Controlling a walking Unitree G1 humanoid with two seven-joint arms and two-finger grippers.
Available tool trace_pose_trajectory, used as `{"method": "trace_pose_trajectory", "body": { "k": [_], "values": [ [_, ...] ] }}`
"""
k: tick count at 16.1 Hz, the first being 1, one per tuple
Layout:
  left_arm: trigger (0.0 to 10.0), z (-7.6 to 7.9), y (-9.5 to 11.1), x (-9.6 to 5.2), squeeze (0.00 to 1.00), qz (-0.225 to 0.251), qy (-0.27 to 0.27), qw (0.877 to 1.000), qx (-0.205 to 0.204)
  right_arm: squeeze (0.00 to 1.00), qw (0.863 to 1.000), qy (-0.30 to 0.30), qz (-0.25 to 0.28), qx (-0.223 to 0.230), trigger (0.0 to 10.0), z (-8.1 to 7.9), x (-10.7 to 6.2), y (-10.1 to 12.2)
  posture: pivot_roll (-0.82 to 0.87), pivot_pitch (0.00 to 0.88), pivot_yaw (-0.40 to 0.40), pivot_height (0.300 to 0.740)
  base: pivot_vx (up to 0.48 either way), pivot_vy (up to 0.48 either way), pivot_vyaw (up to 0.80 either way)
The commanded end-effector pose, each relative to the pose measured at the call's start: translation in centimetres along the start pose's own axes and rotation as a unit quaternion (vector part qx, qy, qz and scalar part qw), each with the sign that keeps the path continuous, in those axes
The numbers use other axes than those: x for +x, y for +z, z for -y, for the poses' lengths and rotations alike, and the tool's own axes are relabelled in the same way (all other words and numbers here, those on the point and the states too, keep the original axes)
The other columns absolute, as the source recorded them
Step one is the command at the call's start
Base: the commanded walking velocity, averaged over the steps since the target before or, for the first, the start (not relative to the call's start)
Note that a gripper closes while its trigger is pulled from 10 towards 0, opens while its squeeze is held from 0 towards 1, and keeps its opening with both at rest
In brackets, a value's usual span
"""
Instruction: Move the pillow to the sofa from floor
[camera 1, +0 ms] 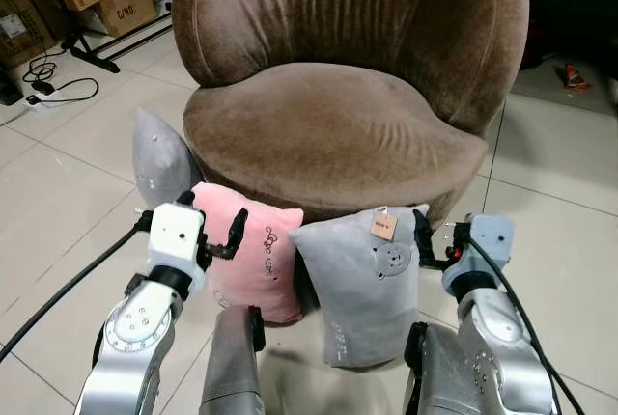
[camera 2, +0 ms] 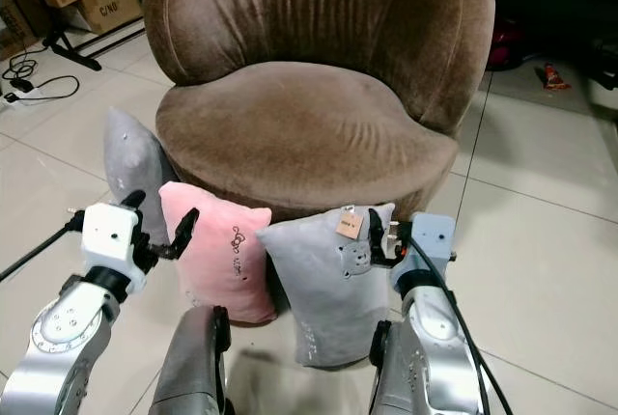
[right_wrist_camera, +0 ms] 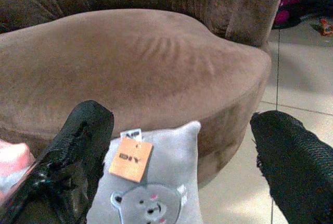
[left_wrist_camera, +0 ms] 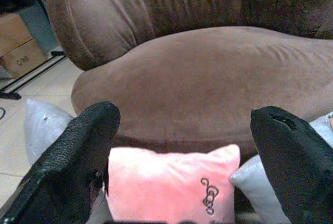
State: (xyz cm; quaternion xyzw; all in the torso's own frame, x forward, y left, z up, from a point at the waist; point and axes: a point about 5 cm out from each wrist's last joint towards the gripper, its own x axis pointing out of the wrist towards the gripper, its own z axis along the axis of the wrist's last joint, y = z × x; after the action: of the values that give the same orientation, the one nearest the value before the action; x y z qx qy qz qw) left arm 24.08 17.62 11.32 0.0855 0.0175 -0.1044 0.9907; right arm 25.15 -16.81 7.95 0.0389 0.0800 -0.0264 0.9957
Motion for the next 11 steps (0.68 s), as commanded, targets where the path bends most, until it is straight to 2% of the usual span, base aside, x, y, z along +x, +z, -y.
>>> {"method": "trace_pose_trajectory", "body": {
  "k": [1,2,3,4,7,11],
  "values": [
    [10.0,0.09,-0.42,-0.07,0.00,-0.007,-0.001,1.000,0.002,1.00,1.000,0.004,-0.004,-0.001,10.0,-0.21,0.14,-0.10,-0.09,0.000,0.056,0.466,0.292,0.000,0.00],
    [10.0,0.18,-0.44,-0.06,0.00,-0.006,-0.002,1.000,0.001,1.00,1.000,0.005,-0.005,-0.002,10.0,-0.16,0.16,-0.09,-0.09,0.000,0.054,0.466,0.292,0.000,0.00],
    [10.0,0.36,-0.59,-0.03,0.00,-0.006,-0.004,1.000,0.003,1.00,0.999,0.027,-0.009,-0.033,10.0,-0.22,0.28,-0.15,-0.09,0.000,0.048,0.466,0.289,0.000,0.00],
    [10.0,0.40,-0.63,-0.04,0.00,-0.006,-0.004,1.000,0.003,1.00,0.998,0.034,-0.010,-0.043,10.0,-0.25,0.28,-0.15,-0.09,0.000,0.046,0.466,0.285,0.000,0.80],
    [10.0,0.47,-0.73,-0.07,0.00,-0.005,-0.003,1.000,0.003,1.00,0.999,0.030,-0.013,-0.030,10.0,-0.21,0.30,-0.21,-0.08,0.000,0.038,0.466,0.286,0.000,0.68],
    [10.0,0.52,-0.75,0.02,0.00,-0.003,-0.008,1.000,0.004,1.00,0.999,0.022,-0.023,-0.040,10.0,-0.03,0.43,-0.44,-0.08,0.000,0.041,0.466,0.329,0.000,0.00]
  ]
}}
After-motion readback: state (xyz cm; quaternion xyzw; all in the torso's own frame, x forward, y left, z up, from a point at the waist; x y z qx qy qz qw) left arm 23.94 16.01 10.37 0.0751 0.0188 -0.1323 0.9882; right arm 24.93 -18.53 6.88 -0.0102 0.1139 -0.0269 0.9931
